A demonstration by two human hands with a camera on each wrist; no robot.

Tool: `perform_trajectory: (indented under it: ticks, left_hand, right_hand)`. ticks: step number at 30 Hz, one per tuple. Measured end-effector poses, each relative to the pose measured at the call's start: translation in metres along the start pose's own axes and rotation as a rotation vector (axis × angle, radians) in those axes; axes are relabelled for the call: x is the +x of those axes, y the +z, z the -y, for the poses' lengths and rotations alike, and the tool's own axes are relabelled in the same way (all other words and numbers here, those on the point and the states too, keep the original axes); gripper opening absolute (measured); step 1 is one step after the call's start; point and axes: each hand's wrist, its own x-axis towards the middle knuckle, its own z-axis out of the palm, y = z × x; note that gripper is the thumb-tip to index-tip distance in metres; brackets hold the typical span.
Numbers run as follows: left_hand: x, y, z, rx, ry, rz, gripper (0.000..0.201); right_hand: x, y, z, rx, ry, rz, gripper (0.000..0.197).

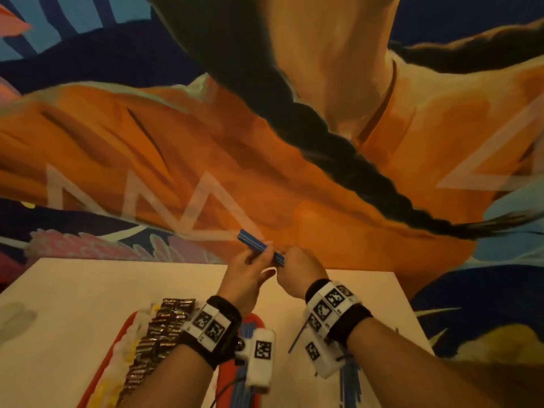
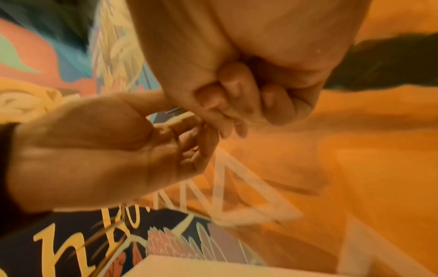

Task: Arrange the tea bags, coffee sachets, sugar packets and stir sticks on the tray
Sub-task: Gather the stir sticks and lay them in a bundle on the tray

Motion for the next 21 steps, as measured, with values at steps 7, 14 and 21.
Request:
perform_trajectory:
  ticks: [7, 14, 21]
  left_hand:
    - [0.004, -0.039, 0.086, -0.028, -0.327, -0.188, 0.02]
    - [0.028, -0.091, 0.145, 0.271, -0.569, -0.208, 0.016]
    - [0.08, -0.157, 0.202, 1.133, -0.711, -0.05, 0.034]
  right_hand:
    - [0.002, 0.093, -0.034, -0.031, 0.15, 0.195, 0.05]
    - [0.001, 0.162, -0.078, 0.036, 0.176, 0.49, 0.073]
    - [0.002, 0.205, -0.132, 0.08, 0.376, 0.557, 0.057]
